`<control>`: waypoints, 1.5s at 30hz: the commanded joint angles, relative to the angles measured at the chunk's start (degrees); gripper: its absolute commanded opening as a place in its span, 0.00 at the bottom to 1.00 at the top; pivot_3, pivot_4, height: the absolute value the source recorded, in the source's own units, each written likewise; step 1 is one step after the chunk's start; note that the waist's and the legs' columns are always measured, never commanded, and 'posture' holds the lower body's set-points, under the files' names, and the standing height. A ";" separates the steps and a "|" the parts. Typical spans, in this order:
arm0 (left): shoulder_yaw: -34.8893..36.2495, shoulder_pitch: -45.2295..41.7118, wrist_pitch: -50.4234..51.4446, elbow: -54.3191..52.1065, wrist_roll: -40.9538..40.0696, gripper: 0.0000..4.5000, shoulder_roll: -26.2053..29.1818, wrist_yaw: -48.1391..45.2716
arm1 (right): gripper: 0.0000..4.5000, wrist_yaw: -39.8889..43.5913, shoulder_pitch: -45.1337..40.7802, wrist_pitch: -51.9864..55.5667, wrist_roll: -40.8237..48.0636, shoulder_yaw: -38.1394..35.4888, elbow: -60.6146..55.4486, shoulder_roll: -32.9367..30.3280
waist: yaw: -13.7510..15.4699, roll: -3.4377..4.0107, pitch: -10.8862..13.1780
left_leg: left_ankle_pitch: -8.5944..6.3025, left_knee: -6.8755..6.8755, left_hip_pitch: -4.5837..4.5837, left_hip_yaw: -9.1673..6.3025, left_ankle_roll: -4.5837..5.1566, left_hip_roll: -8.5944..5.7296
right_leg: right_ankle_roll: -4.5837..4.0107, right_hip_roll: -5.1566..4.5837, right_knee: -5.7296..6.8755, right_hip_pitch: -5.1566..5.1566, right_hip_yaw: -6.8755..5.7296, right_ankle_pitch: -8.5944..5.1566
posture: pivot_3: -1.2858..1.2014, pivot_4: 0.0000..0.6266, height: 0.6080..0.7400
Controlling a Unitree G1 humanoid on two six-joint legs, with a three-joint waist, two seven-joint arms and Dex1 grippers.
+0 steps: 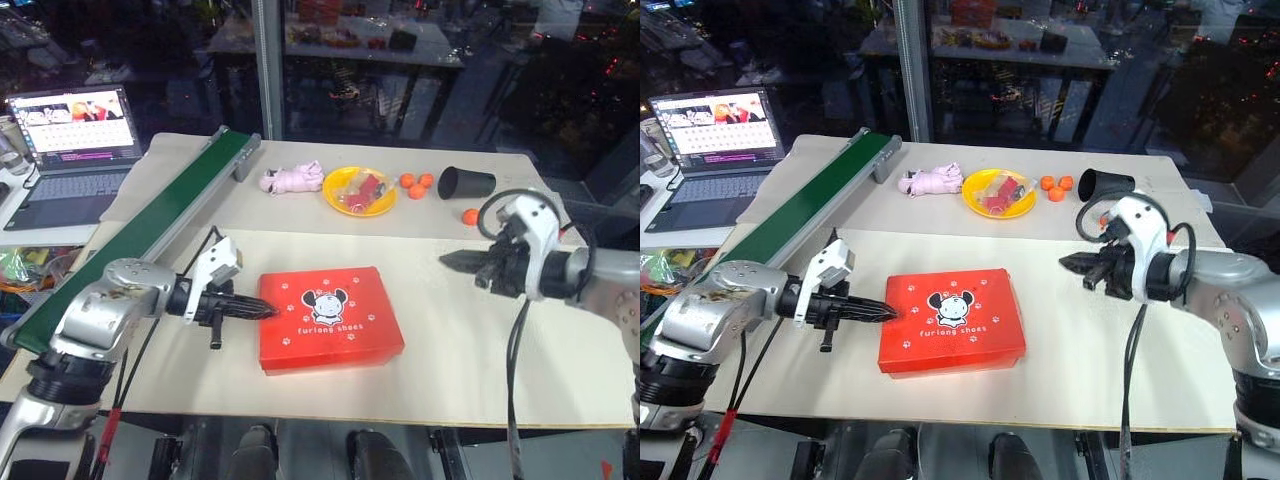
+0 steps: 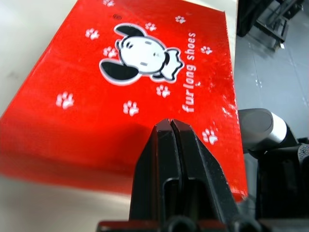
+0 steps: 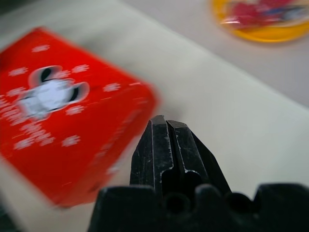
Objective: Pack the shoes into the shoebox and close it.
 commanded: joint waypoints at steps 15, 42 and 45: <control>17.39 10.07 4.13 -6.18 -11.08 1.00 -2.94 13.83 | 1.00 -5.22 12.70 -1.86 5.44 -8.35 -4.76 2.20 | 0.21 0.00 0.00 | 0.00 0.05 0.10 0.01 0.00 0.02 | -0.28 -0.02 -0.07 0.16 -0.01 -0.14 | 0.52 0.24 0.97; 11.45 23.65 -45.84 16.14 14.81 1.00 -28.65 42.35 | 1.00 -20.16 31.19 -47.76 -24.79 0.31 15.22 29.42 | 0.21 0.28 -0.40 | -0.27 -0.02 0.42 0.10 -0.44 0.02 | -0.24 -0.05 -0.13 0.37 0.02 -0.16 | 0.52 0.24 0.97; 11.16 23.26 -46.71 17.12 14.82 1.00 -28.75 42.46 | 1.00 -20.24 30.81 -48.65 -25.37 0.47 16.28 30.15 | 0.20 0.29 -0.41 | -0.28 -0.03 0.47 0.11 -0.45 0.02 | -0.21 -0.05 -0.14 0.40 0.02 -0.18 | 0.52 0.24 0.97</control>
